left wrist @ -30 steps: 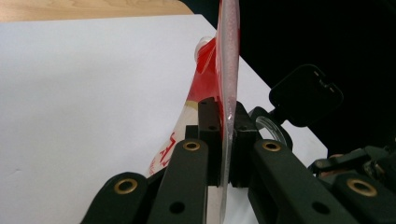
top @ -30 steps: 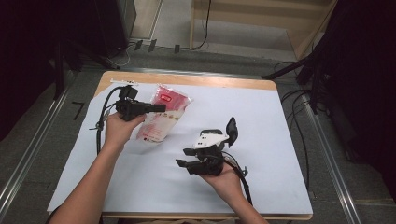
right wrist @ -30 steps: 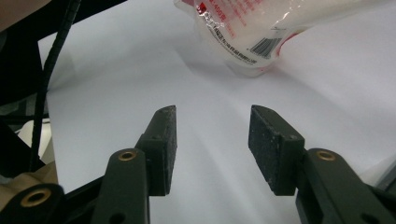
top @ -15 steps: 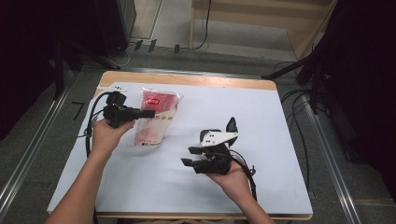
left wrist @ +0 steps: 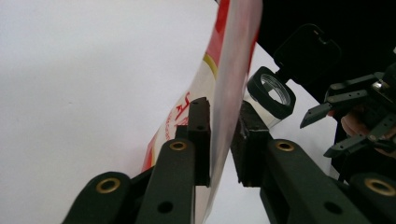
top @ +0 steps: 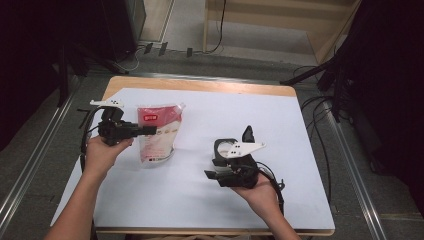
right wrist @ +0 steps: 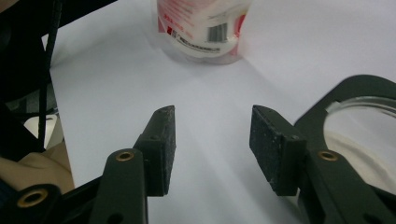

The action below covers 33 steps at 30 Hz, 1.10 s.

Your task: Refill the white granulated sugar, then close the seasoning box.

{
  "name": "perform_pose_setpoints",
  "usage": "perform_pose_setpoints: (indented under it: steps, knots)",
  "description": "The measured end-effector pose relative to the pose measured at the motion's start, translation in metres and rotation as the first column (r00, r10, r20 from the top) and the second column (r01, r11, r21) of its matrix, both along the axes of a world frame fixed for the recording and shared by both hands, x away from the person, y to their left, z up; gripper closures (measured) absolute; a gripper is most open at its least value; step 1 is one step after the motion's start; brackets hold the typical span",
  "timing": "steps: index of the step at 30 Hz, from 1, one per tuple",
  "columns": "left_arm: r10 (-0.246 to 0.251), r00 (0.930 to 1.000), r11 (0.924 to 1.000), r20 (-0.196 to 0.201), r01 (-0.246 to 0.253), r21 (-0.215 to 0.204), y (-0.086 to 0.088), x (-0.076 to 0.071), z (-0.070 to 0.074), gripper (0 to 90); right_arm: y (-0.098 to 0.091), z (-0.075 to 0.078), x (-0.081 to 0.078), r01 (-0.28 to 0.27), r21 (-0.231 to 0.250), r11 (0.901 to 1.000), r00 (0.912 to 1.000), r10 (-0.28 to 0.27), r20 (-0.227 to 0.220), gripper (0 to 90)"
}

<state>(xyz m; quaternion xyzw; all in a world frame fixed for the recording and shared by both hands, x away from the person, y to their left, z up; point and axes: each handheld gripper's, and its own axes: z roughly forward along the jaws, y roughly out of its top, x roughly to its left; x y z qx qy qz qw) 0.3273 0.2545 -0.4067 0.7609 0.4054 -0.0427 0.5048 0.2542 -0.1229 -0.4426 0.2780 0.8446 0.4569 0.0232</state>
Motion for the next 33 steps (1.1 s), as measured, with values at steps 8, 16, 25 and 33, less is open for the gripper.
perform_pose_setpoints:
  steps: [8, 16, 25, 33]
  knots:
    - [-0.004, 0.9998, 1.0000, 0.021, 0.004, 0.009, 0.000, -0.003, -0.002, 69.1, -0.012, 0.000, 0.002, 0.032, -0.011, 0.9994, 0.9995, -0.032, -0.001, 51.3]
    - [0.015, 0.9993, 0.9979, 0.035, -0.017, 0.062, -0.001, -0.005, -0.004, 61.0, -0.018, -0.003, 0.007, 0.029, -0.038, 0.9988, 0.9996, -0.029, -0.001, 50.8]
    - [0.010, 0.9992, 0.9992, 0.038, -0.011, 0.038, 0.002, -0.008, -0.001, 57.7, -0.026, -0.002, 0.012, 0.053, -0.040, 0.9978, 0.9985, -0.054, -0.012, 50.5]
    - [0.001, 0.9991, 0.9973, 0.043, -0.004, 0.073, 0.003, -0.017, -0.001, 55.7, -0.033, -0.004, 0.011, 0.049, -0.049, 0.9976, 0.9986, -0.050, -0.017, 49.0]
